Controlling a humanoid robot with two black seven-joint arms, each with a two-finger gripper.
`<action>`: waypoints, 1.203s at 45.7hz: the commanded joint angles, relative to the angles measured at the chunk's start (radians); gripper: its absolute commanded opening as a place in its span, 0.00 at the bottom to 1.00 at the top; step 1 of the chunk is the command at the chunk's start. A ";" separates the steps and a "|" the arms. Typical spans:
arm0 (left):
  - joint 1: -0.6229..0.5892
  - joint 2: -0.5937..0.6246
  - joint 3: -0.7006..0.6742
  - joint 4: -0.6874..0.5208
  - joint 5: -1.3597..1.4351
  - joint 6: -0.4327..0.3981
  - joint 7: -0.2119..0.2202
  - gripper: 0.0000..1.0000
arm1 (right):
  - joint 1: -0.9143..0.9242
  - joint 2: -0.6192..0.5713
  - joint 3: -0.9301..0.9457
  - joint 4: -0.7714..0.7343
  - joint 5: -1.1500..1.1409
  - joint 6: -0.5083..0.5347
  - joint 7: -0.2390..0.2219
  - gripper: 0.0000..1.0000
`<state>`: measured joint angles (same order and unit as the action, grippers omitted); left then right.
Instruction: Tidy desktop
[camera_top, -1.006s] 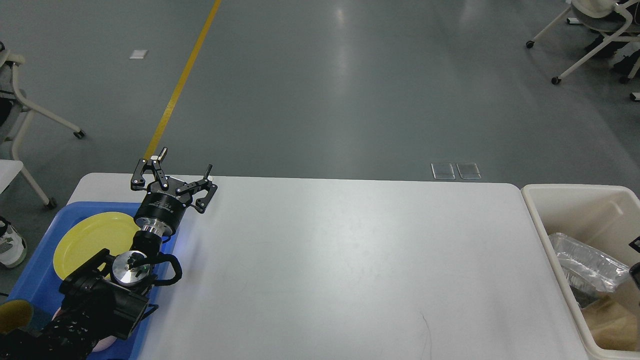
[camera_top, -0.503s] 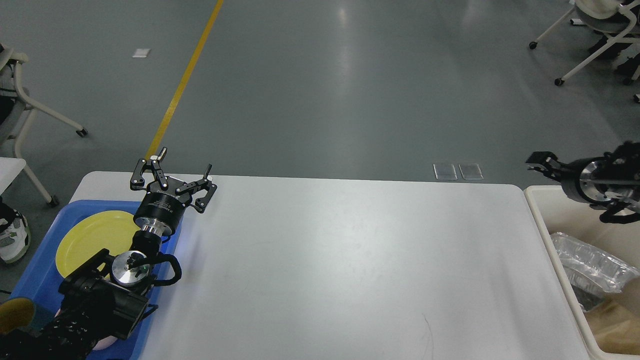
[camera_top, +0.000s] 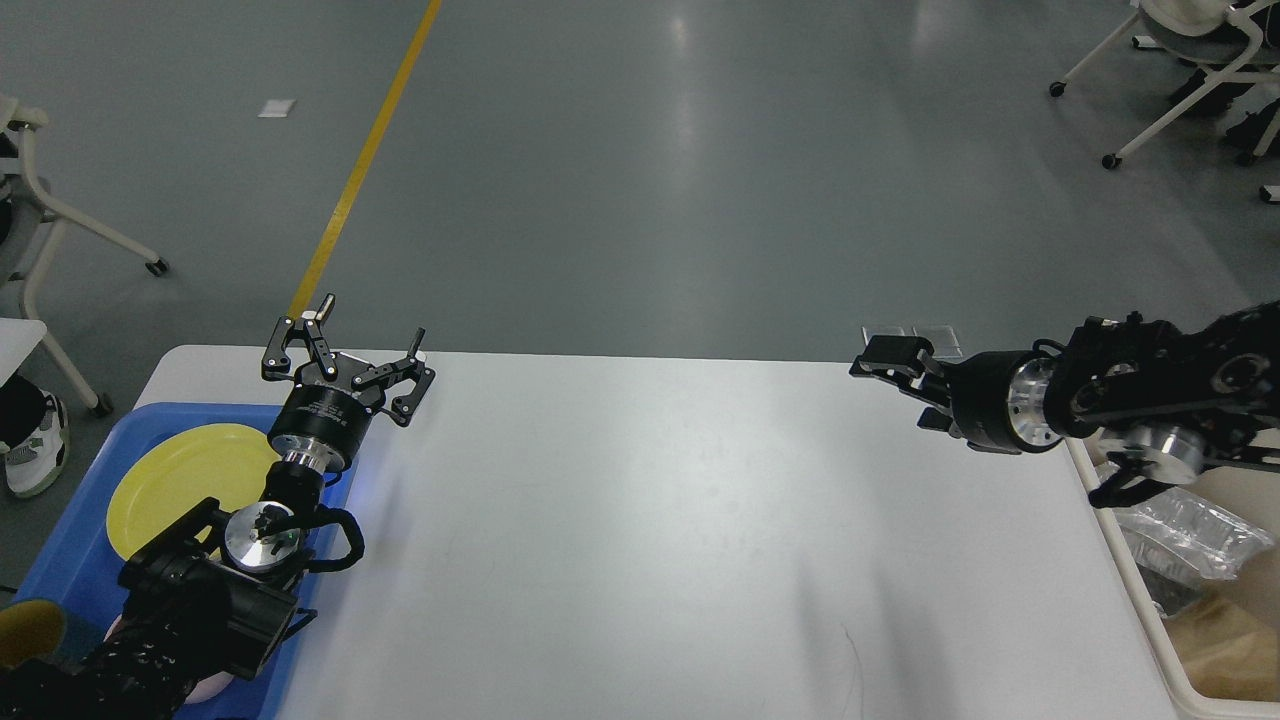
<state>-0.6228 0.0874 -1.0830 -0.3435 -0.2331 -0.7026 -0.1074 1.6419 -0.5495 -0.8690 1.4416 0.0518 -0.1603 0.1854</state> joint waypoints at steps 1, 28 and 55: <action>0.000 0.000 0.000 0.001 0.000 0.000 0.000 1.00 | -0.261 0.009 0.275 -0.234 0.106 -0.134 0.002 1.00; 0.000 0.000 0.000 0.001 0.000 0.000 0.000 1.00 | -0.965 0.172 1.440 -0.601 0.092 0.020 0.259 1.00; 0.000 0.000 0.000 0.001 0.000 0.000 0.000 1.00 | -0.979 0.286 1.338 -0.797 -0.030 0.185 0.514 1.00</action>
<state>-0.6228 0.0874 -1.0830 -0.3420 -0.2332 -0.7025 -0.1074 0.6712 -0.2862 0.4751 0.6374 0.0197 0.0385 0.7035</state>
